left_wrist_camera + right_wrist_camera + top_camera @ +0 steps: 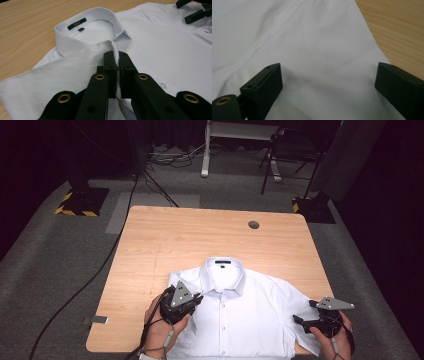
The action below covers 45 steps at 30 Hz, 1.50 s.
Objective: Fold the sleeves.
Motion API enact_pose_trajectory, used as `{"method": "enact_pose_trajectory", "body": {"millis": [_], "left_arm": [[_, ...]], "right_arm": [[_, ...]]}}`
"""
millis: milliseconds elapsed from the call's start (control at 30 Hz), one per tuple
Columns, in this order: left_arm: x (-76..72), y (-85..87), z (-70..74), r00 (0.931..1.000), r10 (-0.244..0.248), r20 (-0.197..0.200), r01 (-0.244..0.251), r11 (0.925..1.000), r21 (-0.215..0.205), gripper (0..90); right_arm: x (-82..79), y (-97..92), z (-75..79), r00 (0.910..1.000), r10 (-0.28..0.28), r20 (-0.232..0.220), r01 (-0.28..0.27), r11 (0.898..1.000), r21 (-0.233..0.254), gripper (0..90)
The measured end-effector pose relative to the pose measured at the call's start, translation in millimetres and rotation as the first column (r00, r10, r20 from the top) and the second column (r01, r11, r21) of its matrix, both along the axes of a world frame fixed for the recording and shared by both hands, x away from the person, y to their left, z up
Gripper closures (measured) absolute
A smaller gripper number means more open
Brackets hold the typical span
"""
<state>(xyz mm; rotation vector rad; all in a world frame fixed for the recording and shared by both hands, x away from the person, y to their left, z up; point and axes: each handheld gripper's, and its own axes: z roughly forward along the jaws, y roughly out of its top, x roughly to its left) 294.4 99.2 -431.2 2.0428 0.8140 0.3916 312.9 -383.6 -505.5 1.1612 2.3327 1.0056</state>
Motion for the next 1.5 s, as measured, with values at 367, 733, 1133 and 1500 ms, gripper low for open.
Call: {"method": "enact_pose_trajectory", "body": {"millis": [367, 733, 1133, 1500], "left_arm": [[4.3, -8.4, -4.2, 0.9996, -0.026, -0.014, 0.025, 0.9979, -0.06, 77.2], [5.4, -13.0, -8.5, 0.9982, -0.059, -0.011, 0.057, 0.9884, -0.141, 51.7], [5.0, 1.1, -4.5, 0.9969, 0.027, 0.074, -0.018, 0.9931, -0.116, 31.2], [4.8, 27.2, -4.0, 0.9864, 0.131, 0.1, -0.125, 0.9905, -0.056, 21.0]], "right_arm": [[0.0, 0.0, 0.0, 1.0, 0.0, 0.0, 0.0, 1.0, 0.0, 7.7], [0.0, 0.0, 0.0, 1.0, 0.0, 0.0, 0.0, 1.0, 0.0, 7.7], [0.0, 0.0, 0.0, 1.0, 0.0, 0.0, 0.0, 1.0, 0.0, 7.7], [0.0, 0.0, 0.0, 1.0, 0.0, 0.0, 0.0, 1.0, 0.0, 7.6]]}}
